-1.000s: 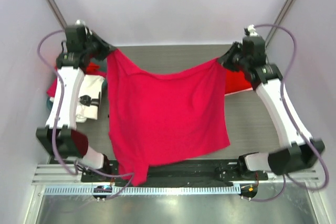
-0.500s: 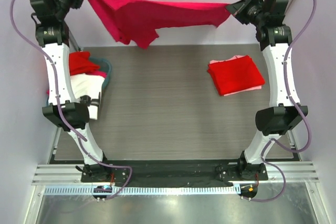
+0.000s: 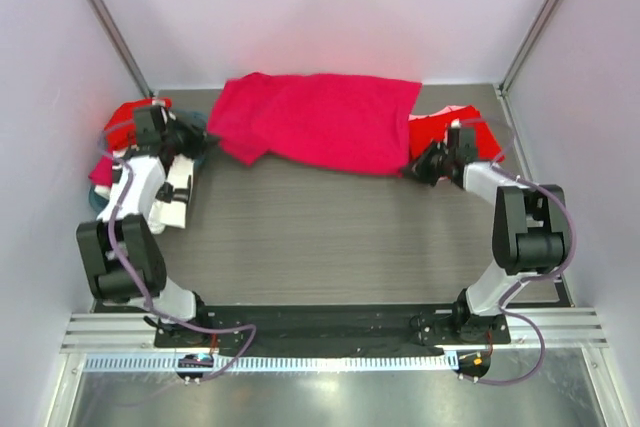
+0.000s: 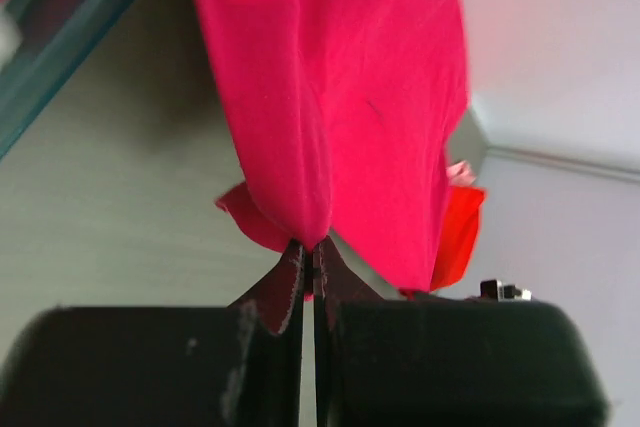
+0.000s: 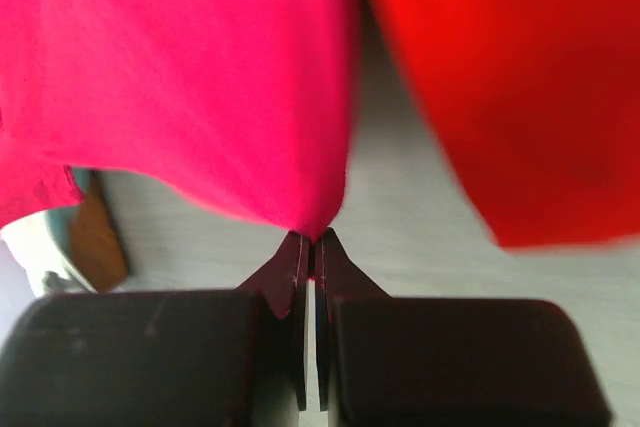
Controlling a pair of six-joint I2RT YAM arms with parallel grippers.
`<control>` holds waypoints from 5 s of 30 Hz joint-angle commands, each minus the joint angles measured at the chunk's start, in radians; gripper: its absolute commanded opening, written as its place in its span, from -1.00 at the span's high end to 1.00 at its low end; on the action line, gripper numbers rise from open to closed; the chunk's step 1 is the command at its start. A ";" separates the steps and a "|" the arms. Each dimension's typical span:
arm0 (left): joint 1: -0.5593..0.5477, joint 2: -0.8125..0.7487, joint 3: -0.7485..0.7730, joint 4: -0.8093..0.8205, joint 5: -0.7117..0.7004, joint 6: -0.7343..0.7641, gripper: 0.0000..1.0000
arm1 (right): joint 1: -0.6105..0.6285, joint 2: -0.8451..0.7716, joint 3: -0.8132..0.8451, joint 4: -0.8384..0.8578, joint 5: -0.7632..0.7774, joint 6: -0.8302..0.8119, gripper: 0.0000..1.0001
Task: Fold and stack the t-shirts
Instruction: Flatten the tshirt out, then fold the tshirt
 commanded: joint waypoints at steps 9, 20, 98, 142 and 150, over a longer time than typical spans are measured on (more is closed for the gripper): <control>-0.056 -0.470 -0.403 -0.115 -0.118 0.123 1.00 | 0.001 -0.181 -0.341 0.162 0.047 -0.056 0.98; -0.104 -0.741 -0.589 -0.278 -0.241 0.166 0.99 | 0.001 -0.267 -0.424 0.022 0.122 -0.115 0.98; -0.093 -0.680 -0.519 -0.401 -0.152 0.150 0.99 | 0.232 -0.381 -0.325 -0.386 0.604 -0.090 0.98; -0.113 -0.207 -0.031 -0.439 -0.281 0.161 1.00 | 0.125 -0.204 0.006 -0.420 0.464 -0.126 0.98; -0.197 -0.056 0.124 -0.457 -0.356 0.190 0.99 | 0.067 -0.110 0.043 -0.374 0.391 -0.135 0.98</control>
